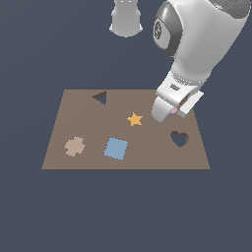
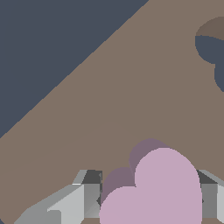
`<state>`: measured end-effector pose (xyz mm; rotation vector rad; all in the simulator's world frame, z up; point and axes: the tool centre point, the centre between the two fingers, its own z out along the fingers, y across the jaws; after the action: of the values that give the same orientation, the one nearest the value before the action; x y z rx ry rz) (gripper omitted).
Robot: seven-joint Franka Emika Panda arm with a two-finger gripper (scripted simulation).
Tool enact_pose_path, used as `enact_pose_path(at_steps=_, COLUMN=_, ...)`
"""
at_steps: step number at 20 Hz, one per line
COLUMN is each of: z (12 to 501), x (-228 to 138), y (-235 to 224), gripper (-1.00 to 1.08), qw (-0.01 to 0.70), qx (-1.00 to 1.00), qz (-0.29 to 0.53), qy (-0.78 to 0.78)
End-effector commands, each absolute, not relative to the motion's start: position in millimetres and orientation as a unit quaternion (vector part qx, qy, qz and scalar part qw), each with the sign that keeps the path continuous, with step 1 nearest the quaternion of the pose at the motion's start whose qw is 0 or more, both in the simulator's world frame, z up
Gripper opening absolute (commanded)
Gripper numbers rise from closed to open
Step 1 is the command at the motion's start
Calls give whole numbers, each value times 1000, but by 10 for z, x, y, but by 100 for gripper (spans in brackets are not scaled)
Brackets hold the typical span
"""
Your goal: Insert a designated object into the corresponding slot on a board.
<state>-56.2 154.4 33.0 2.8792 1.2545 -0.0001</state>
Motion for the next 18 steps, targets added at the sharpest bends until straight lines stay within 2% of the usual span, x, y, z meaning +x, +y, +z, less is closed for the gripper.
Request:
enact_pose_path(at_steps=1, z=337, x=-494, y=1508, gripper=-100, qw=1, qx=900, qz=0, qy=437)
enact_pose_path(at_steps=18, z=379, x=86, y=1448, gripper=-100, qw=1, qx=715, qz=0, qy=699)
